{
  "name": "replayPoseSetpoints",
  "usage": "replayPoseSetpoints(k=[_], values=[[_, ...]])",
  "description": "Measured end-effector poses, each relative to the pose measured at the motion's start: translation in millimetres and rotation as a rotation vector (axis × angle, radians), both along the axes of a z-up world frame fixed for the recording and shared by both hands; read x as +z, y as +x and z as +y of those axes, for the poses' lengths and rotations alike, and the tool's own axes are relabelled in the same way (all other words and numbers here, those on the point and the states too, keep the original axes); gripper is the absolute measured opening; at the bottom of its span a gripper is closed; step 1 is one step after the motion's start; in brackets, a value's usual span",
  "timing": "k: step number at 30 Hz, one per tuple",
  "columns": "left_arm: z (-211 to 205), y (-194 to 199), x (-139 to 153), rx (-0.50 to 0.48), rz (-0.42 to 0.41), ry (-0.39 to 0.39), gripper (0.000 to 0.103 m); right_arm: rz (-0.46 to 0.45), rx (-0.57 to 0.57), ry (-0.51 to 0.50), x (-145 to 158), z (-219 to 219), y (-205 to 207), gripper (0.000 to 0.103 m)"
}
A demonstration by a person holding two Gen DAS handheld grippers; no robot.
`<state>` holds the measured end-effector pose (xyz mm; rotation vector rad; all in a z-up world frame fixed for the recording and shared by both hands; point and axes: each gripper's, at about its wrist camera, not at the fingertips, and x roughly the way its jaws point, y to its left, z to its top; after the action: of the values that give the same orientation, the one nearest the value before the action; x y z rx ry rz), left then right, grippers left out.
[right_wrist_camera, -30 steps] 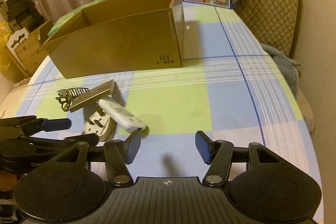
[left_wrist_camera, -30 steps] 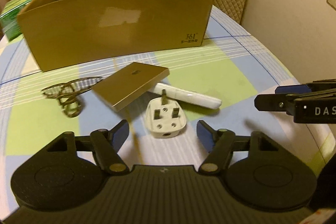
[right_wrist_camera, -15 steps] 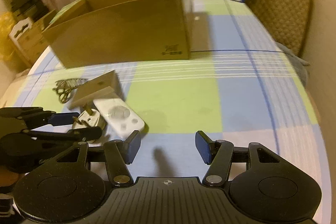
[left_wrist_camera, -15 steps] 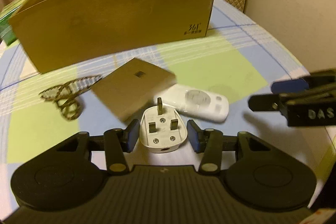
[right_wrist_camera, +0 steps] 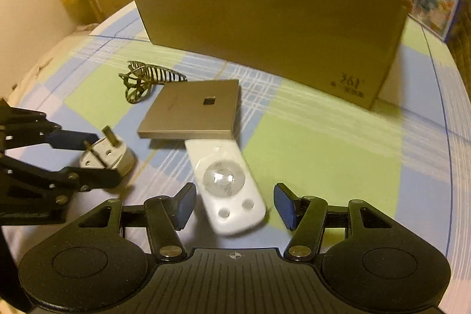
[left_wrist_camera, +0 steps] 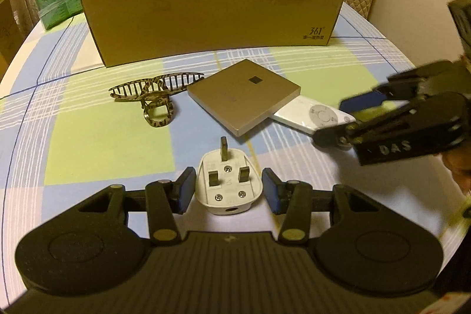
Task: Organize rigid objects
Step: 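Grasp the white plug with the left tool while the right tool grasps the white remote, then carry the plug and remote into the cardboard box and release the plug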
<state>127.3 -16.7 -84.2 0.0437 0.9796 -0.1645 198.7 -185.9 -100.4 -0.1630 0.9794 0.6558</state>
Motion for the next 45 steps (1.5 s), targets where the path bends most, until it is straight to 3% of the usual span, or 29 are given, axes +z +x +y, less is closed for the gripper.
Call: replayPoseSetpoints(k=[4,5,6,9,19,30,43,44,45], values=[[-2,0,-1,0.001,-0.003,0.002,0.044,-0.03,0.045,-0.036,-3,14,5,0.055],[-2,0,-1,0.001,-0.003,0.002,0.044,-0.039,0.047,-0.047,-3,17,5,0.052],[-2,0,-1,0.0,-0.002,0.002,0.044,-0.047,0.049,-0.049,-4,20,3,0.041],[-2,-1,-1,-0.002,-0.003,0.004,0.044,-0.042,0.02,-0.05,-2,22,-5,0.038],[2,-8,-1,-0.001,-0.021,0.0,0.048,-0.012,-0.125,-0.078,4,-2,-66,0.038],[-4,-8,-5,-0.008,-0.041,0.031,0.048,-0.086,-0.157,-0.06,-2,0,-70,0.049],[-3,-7,-11,0.007,-0.022,0.021,0.044,-0.118,-0.163,-0.036,-5,4,-68,0.048],[-3,-7,-11,0.008,-0.021,0.019,0.044,-0.12,-0.163,-0.037,-5,4,-69,0.046],[-3,-7,-11,0.008,-0.019,0.019,0.044,-0.123,-0.164,-0.038,-5,4,-69,0.038]])
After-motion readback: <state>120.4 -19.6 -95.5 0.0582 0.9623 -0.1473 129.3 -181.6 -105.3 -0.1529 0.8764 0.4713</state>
